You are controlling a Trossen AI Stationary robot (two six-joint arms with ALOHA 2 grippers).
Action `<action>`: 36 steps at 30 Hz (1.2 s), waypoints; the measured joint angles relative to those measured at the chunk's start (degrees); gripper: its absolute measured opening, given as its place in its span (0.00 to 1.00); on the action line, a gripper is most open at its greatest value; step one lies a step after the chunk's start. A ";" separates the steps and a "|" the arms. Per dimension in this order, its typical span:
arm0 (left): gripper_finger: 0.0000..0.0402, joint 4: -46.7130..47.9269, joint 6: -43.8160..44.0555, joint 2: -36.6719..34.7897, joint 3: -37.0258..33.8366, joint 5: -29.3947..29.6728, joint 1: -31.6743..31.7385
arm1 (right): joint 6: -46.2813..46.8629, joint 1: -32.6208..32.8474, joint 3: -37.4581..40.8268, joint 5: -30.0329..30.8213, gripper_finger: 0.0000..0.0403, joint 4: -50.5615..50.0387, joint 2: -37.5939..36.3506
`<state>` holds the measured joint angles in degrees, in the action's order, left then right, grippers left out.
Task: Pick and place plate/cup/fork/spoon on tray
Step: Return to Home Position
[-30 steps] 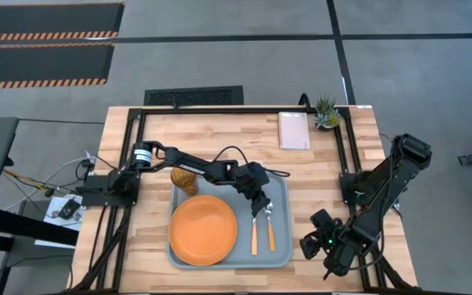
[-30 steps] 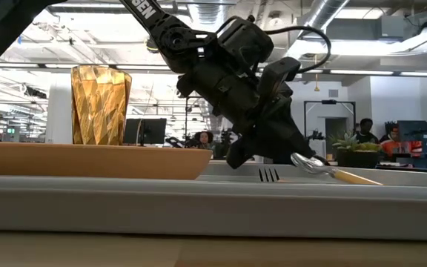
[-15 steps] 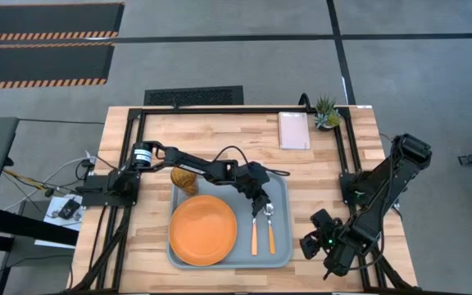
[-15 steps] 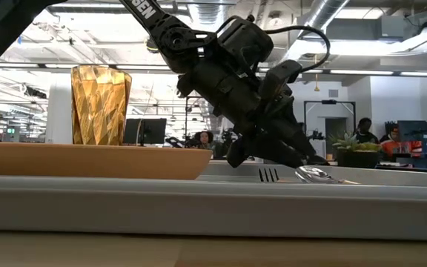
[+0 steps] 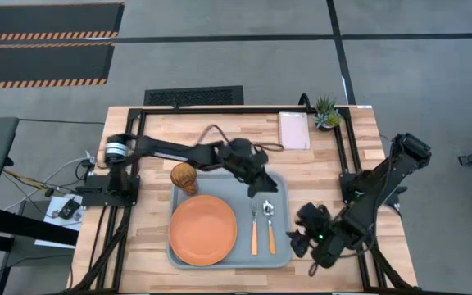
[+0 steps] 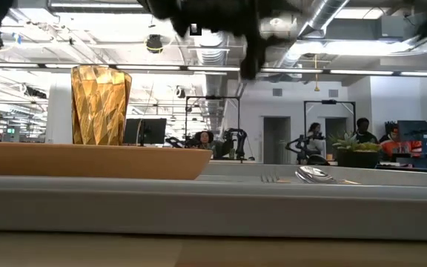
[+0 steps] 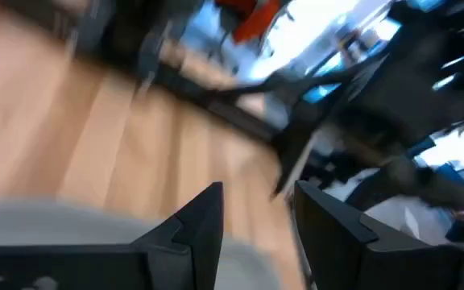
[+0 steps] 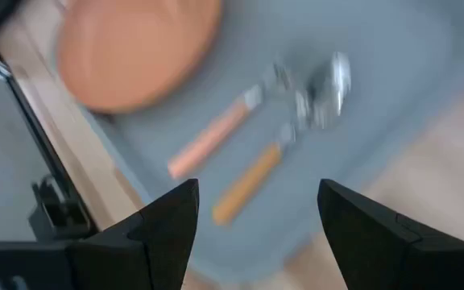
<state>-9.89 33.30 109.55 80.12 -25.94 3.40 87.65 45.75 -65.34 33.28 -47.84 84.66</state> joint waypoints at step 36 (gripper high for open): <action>0.34 4.55 -12.47 -76.00 -43.80 38.43 1.51 | -68.66 -35.54 27.61 -3.41 0.68 40.35 -57.32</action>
<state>-5.35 20.83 33.55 36.31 12.49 4.91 18.99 10.21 -37.72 29.87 -7.49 27.35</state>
